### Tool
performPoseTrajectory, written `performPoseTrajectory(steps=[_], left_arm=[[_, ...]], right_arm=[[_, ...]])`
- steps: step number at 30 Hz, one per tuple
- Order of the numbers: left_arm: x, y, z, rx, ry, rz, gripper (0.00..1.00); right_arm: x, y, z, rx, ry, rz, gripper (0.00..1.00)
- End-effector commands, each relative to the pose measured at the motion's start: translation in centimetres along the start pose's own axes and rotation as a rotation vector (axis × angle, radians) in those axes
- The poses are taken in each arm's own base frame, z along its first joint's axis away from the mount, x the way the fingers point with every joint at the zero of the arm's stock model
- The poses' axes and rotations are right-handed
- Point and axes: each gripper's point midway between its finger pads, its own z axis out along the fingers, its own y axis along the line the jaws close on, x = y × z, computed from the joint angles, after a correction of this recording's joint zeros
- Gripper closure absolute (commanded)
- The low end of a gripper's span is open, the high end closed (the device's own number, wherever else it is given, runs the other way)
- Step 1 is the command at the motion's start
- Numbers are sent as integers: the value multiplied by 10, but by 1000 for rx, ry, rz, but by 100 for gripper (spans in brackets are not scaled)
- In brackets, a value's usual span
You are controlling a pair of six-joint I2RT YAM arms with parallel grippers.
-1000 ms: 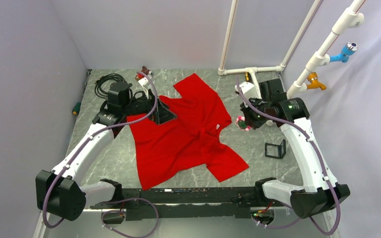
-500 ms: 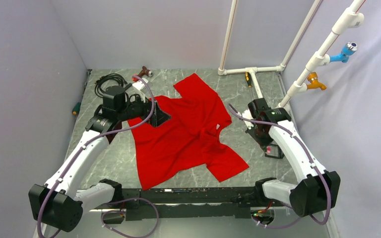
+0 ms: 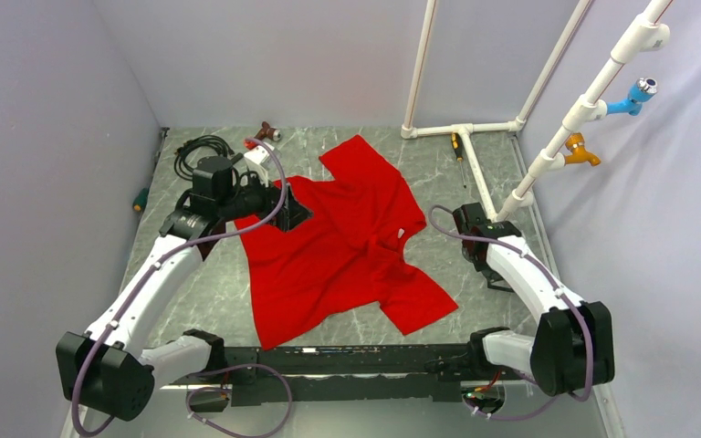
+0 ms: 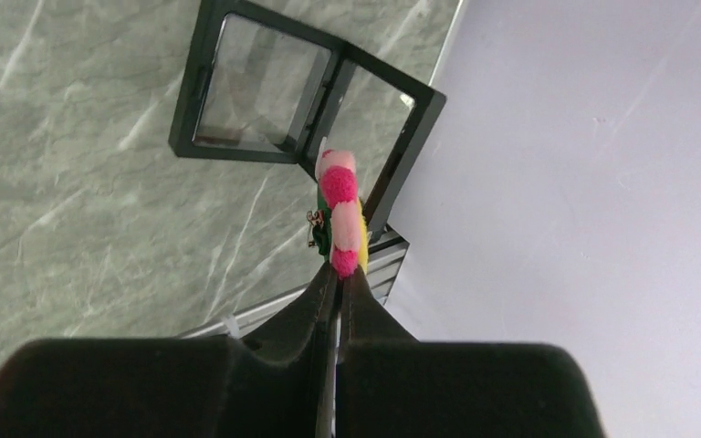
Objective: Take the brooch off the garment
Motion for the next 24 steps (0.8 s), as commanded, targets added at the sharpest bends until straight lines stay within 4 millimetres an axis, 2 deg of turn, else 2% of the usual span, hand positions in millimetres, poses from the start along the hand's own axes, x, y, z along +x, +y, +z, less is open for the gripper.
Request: performPoseTrajectory(steps=[1,10,21,24], left_arm=[[-24,-4,-3,14,-57,41,0],[-21,-3,0,24,-45,33,0],[-16,0,-1,20,-34,34,1],[-15,1,-1,18,-35,36,1]], right_arm=[[-19,-19,-1,111,-101,154,100],[-24,-8,9,85,-110,137,100],[-32,-16,22,173,-114,124,100],[-36,-13,25,161,-104,110,100]])
